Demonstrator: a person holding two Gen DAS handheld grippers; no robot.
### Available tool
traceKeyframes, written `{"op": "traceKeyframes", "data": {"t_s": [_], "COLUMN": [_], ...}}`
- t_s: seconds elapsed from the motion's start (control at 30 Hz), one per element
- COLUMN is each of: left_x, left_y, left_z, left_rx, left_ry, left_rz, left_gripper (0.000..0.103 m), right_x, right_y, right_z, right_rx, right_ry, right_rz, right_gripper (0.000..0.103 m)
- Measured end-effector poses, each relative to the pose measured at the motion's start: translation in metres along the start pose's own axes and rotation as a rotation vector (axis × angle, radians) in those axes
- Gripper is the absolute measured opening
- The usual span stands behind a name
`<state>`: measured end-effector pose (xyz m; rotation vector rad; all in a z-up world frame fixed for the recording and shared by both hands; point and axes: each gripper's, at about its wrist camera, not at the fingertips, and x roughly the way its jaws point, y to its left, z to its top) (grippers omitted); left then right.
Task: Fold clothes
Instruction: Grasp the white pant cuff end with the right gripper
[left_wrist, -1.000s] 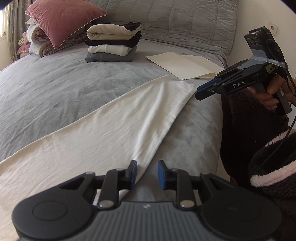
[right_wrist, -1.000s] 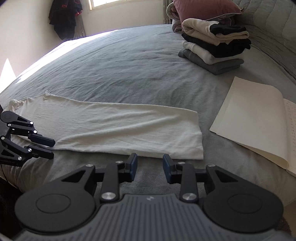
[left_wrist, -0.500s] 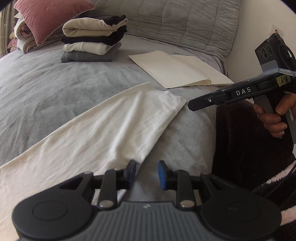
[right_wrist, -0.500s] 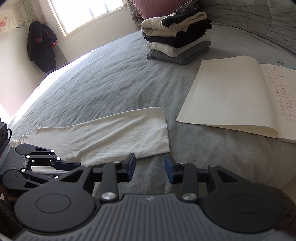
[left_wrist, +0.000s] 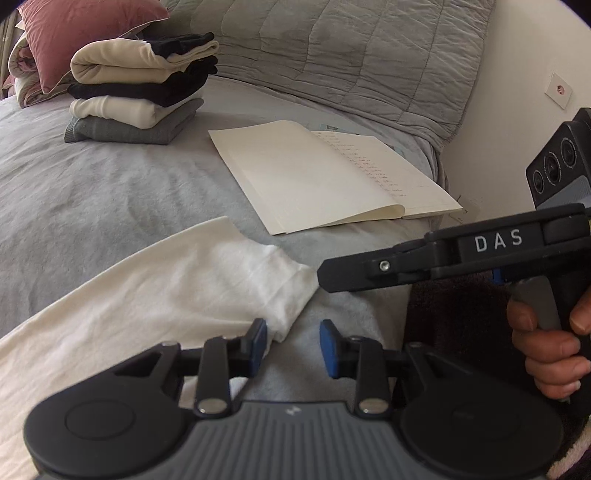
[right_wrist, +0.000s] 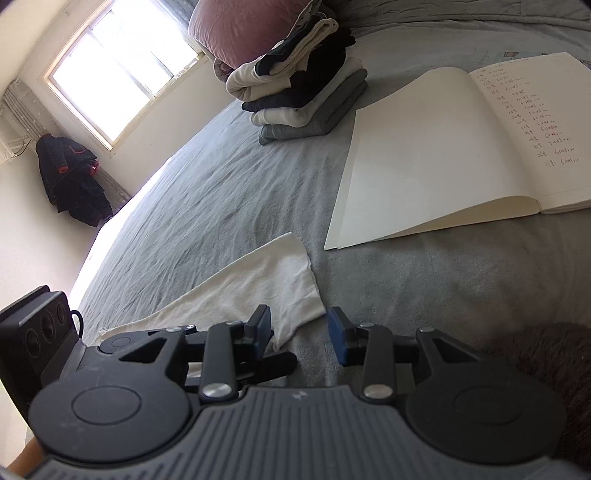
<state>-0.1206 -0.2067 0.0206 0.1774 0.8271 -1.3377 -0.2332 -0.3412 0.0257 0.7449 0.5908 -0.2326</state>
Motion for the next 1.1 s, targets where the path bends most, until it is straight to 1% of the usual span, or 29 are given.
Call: {"op": "traceKeyframes", "data": {"t_s": [0.07,0.1,0.2,0.23,0.3,0.4,0.53,0.6,0.7,0.83,1.0,1.07,1.1], "left_x": [0.008,0.007,0.001,-0.001,-0.004,-0.004,0.004,0.011,0.020,0.035,0.033,0.023,0.017], "left_y": [-0.003,-0.003,-0.003,-0.002,0.007,0.027,0.047,0.058,0.073,0.085,0.088,0.085,0.084], "left_z": [0.005,0.007,0.016,0.020,0.029,0.038,0.037,0.033,0.029,0.032,0.033,0.032,0.031], "left_rx": [-0.021,-0.036,-0.004,0.014,0.013,-0.034,-0.129,-0.205,-0.348,-0.477,-0.578,-0.589,-0.589], "left_ry": [-0.014,-0.018,-0.021,-0.017,-0.013,-0.004,0.023,0.019,-0.025,-0.075,-0.110,-0.122,-0.121], "left_rz": [-0.025,-0.053,-0.051,-0.027,0.011,0.064,0.100,0.081,0.026,-0.020,-0.050,-0.053,-0.042], "left_gripper": [0.028,0.028,0.028,0.028,0.028,0.028,0.028,0.028,0.027,0.027,0.026,0.026,0.027], "right_x": [-0.004,-0.005,-0.011,-0.013,-0.017,-0.008,0.005,0.011,0.019,0.023,0.019,0.019,0.019], "right_y": [-0.003,-0.005,-0.008,-0.009,-0.011,-0.012,-0.013,-0.014,-0.012,-0.008,-0.012,-0.013,-0.013], "right_z": [0.000,0.000,0.001,0.001,0.002,0.001,-0.001,-0.001,-0.005,-0.009,-0.011,-0.011,-0.012], "right_rx": [0.015,0.023,0.022,0.022,0.021,0.032,0.048,0.056,0.054,0.040,0.086,0.103,0.105], "right_ry": [-0.007,-0.011,-0.034,-0.041,-0.057,-0.042,-0.021,-0.011,0.004,0.009,0.002,-0.001,-0.003], "right_rz": [-0.002,-0.002,0.008,0.011,0.018,0.041,0.073,0.088,0.109,0.120,0.120,0.121,0.119], "right_gripper": [0.039,0.039,0.041,0.041,0.041,0.041,0.041,0.041,0.043,0.042,0.041,0.041,0.041]}}
